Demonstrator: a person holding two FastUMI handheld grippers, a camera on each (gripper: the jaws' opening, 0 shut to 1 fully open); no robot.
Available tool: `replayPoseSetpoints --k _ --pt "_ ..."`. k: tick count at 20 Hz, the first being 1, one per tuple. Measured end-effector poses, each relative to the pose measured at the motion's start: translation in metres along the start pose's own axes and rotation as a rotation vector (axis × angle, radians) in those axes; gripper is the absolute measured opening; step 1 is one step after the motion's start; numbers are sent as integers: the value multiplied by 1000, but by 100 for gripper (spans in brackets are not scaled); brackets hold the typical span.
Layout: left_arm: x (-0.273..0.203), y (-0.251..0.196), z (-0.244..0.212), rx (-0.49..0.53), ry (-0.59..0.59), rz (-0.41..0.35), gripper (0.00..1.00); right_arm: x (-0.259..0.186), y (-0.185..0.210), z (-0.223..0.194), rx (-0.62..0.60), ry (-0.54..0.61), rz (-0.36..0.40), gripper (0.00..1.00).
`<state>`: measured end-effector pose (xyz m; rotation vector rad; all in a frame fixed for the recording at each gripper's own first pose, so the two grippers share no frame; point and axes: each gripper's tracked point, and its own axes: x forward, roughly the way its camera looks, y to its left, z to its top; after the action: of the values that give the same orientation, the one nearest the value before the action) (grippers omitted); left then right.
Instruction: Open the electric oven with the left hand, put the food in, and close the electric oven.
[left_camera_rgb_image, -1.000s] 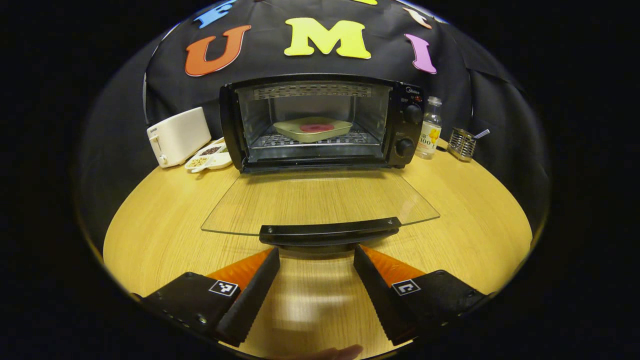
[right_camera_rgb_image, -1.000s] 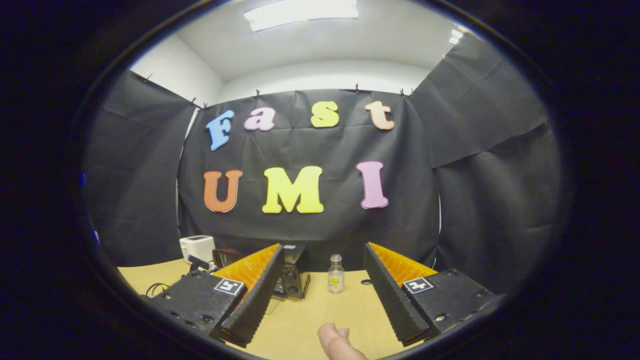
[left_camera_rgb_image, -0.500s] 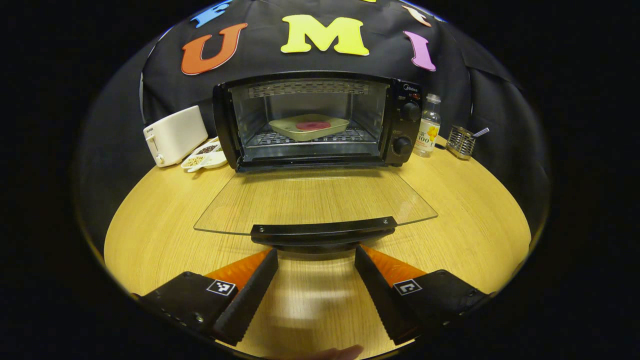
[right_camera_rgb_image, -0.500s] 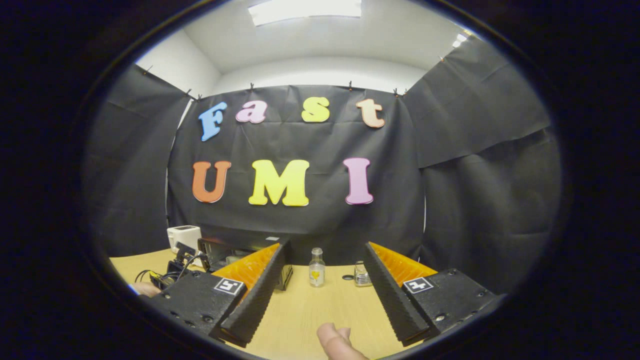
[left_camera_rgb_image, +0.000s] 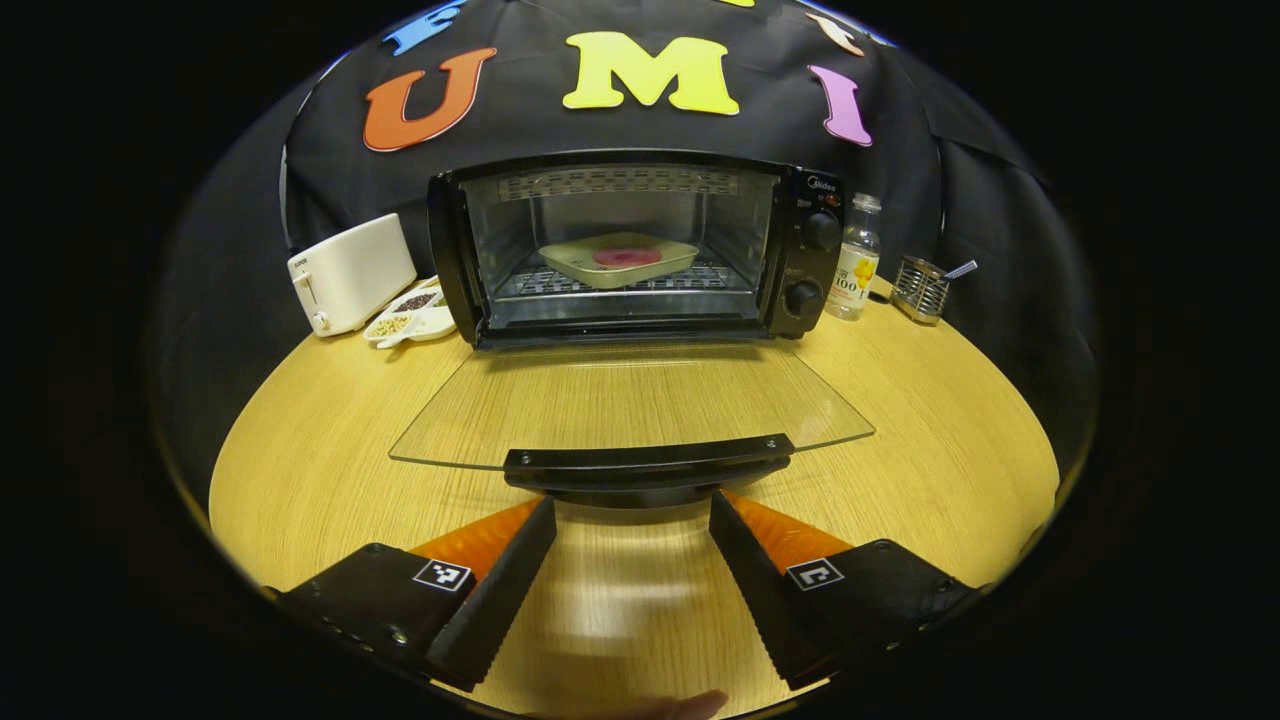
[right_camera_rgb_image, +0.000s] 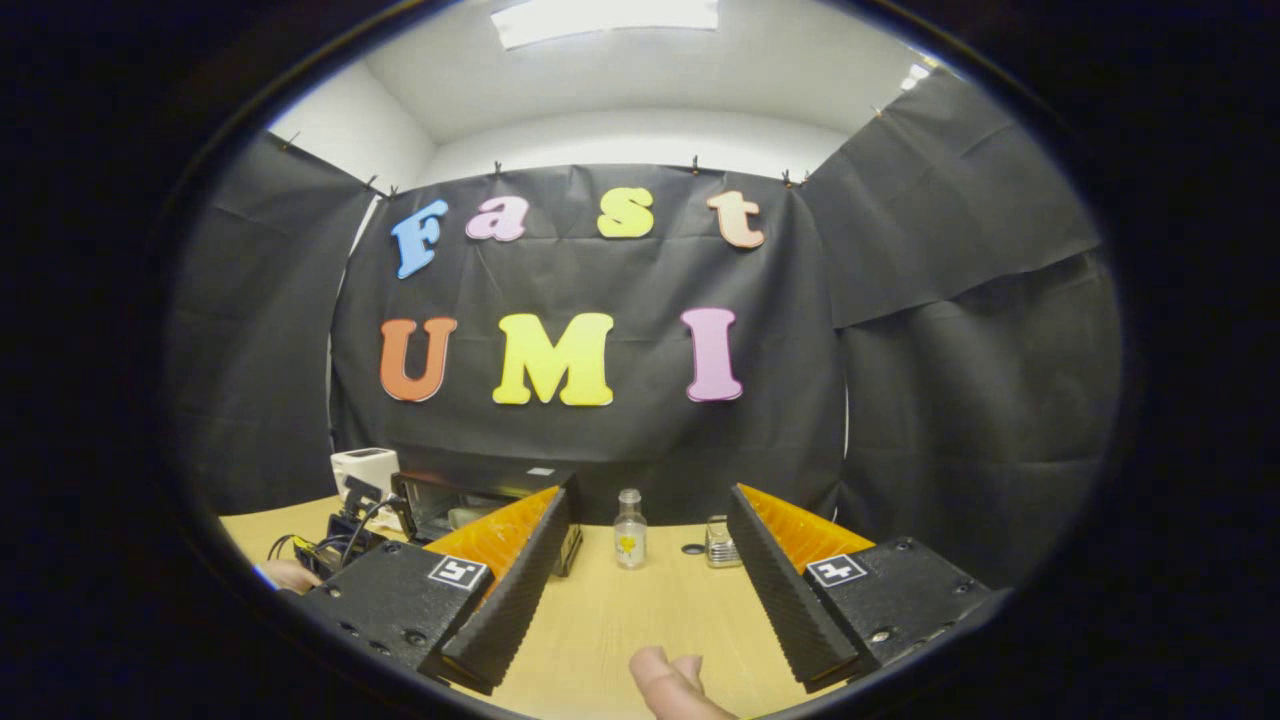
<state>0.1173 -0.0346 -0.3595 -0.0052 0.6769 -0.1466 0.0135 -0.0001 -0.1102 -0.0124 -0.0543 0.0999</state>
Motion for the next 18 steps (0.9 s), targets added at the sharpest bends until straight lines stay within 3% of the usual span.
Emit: replayPoseSetpoints --k 3,8,12,18 --pt "-2 1 6 1 -17 2 98 1 -2 -2 4 -1 5 96" --pt "-6 2 14 2 -30 2 98 6 0 -9 12 25 15 100" --pt "-8 1 22 -2 -47 4 98 6 14 -12 22 47 72 96" --pt "-15 3 47 -11 -104 5 98 11 8 -17 10 63 57 96"
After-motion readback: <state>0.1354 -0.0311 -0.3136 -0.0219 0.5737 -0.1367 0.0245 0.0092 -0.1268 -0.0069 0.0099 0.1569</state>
